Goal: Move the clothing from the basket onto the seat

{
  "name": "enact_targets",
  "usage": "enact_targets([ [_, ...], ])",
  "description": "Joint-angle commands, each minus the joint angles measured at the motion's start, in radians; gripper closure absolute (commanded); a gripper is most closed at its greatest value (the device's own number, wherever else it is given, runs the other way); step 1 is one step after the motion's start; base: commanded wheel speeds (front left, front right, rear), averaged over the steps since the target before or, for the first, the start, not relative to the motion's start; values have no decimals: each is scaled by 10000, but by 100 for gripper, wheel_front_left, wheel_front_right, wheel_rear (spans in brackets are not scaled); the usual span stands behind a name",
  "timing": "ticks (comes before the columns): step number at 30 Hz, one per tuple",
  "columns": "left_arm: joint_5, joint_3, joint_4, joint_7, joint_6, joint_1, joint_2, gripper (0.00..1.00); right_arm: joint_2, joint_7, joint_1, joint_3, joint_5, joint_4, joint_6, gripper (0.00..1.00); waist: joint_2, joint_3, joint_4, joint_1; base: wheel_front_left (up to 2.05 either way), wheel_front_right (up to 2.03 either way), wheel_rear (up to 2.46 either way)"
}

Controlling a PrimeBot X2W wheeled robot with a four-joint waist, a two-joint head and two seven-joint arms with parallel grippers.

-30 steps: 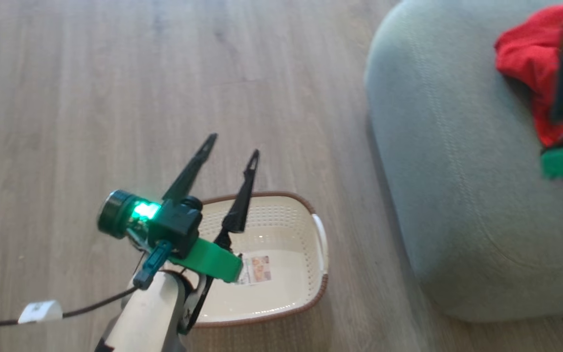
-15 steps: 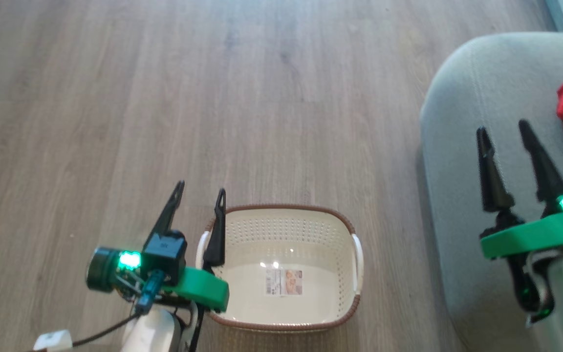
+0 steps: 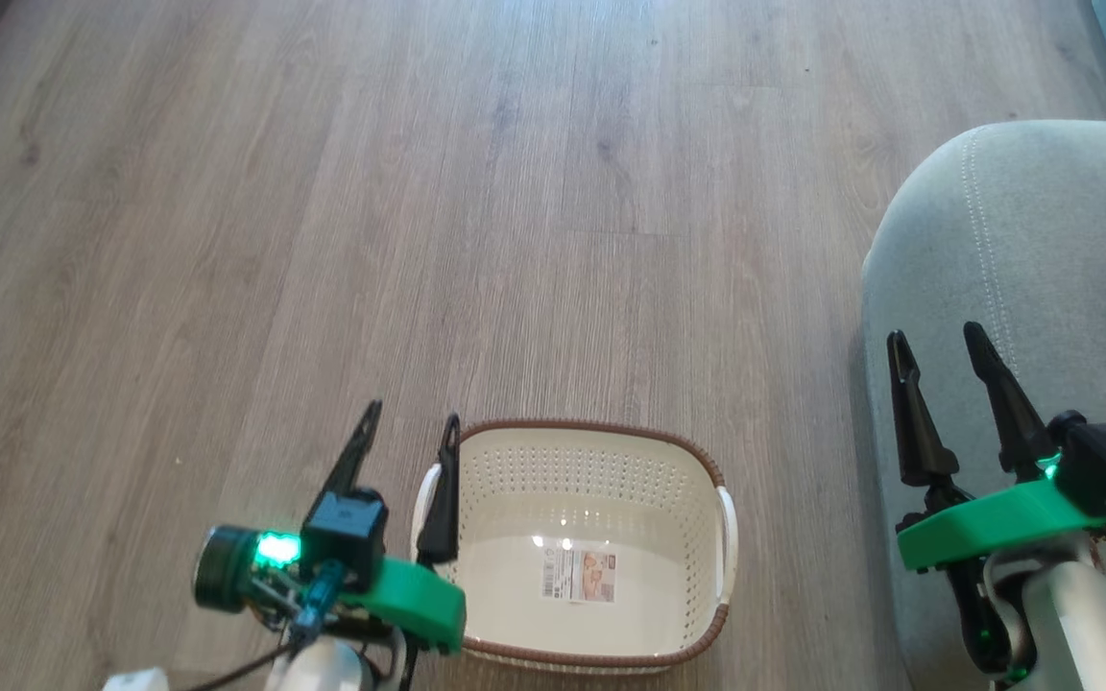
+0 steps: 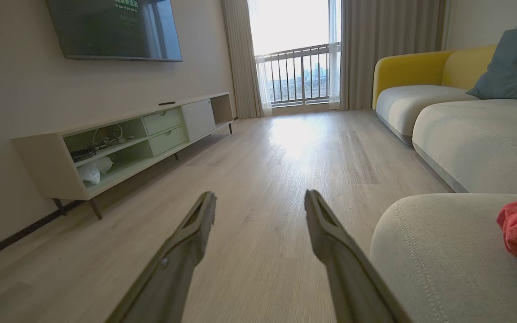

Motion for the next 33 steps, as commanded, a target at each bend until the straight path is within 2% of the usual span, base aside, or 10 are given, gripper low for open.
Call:
enact_targets([
  [1,26,315,-293,-49,-17,-147,-6,0,-27,-51,-122,139,-82,-270,-2,0,0,9,3,1,0,0,0],
  [12,0,394,-64,-49,-19,-151,-6,0,88,-51,-100,137,-26,-145,-2,0,0,-139,78,1,0,0,0],
  [14,-273,513,-111,-49,26,-111,-6,0,83,-51,-96,138,-13,-133,-2,0,0,-181,72,1,0,0,0],
  [25,-676,898,-401,-49,-839,14,-7,0,0,-51,-75,182,-2,-13,-2,0,0,-266,22,1,0,0,0],
  [33,-919,1018,-766,-49,-1120,171,-7,0,-9,-51,-55,69,30,-59,-2,0,0,-270,-46,1,0,0,0],
])
